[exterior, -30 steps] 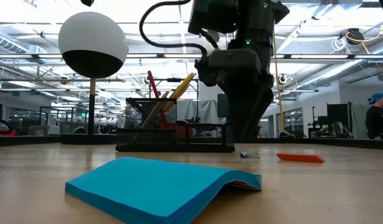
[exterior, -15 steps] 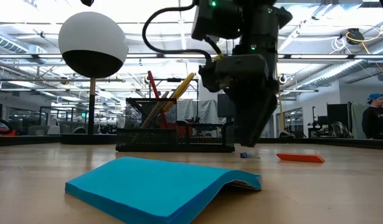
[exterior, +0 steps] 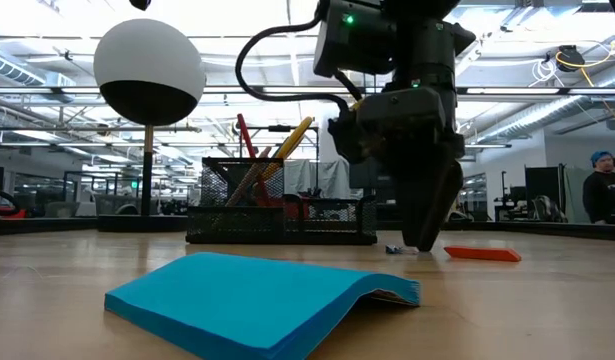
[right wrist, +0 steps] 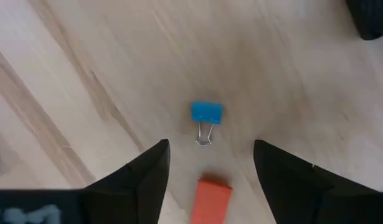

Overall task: Pick and place office supplies into organizer
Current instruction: Put the blue binder clip into the desk organizer

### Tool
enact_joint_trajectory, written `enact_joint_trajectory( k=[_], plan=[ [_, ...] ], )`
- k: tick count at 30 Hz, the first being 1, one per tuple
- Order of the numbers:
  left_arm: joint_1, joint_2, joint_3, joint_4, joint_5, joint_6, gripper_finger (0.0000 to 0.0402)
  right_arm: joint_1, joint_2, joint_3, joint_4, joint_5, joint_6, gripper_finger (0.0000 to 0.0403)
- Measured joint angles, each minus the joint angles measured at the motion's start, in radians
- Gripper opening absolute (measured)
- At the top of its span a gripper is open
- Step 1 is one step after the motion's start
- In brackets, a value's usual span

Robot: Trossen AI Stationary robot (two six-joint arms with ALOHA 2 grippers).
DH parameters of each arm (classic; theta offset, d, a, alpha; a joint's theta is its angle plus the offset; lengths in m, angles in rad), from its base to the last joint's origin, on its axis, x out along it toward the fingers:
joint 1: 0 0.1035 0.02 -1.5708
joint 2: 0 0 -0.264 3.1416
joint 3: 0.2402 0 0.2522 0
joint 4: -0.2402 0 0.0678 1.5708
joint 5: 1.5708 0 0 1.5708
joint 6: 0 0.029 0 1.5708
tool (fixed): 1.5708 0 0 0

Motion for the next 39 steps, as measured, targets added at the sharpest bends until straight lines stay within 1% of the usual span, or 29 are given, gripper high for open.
enact_joint_trajectory(
  k=[6, 11, 14, 24, 36, 39],
  plan=[
    [0.000, 0.000, 0.000, 0.000, 0.000, 0.000, 0.0081, 0.000, 0.000, 0.000, 0.005, 0.010, 0.023, 0.0248],
    [0.000, 0.000, 0.000, 0.000, 0.000, 0.004, 0.0081, -0.008, 0.000, 0.000, 0.027, 0.033, 0.025, 0.0262],
    [0.000, 0.000, 0.000, 0.000, 0.000, 0.005, 0.0081, -0.017, 0.000, 0.000, 0.035, 0.053, 0.020, 0.0262],
    [0.000, 0.000, 0.000, 0.000, 0.000, 0.003, 0.0081, -0.029, 0.007, 0.000, 0.039, 0.058, -0.009, 0.0244],
    [0.000, 0.000, 0.000, 0.000, 0.000, 0.002, 0.0081, -0.015, 0.029, 0.002, 0.045, 0.070, -0.005, 0.0242],
    [0.000, 0.000, 0.000, 0.000, 0.000, 0.001, 0.0081, -0.006, 0.030, 0.002, 0.045, 0.095, 0.008, 0.0242]
  ],
)
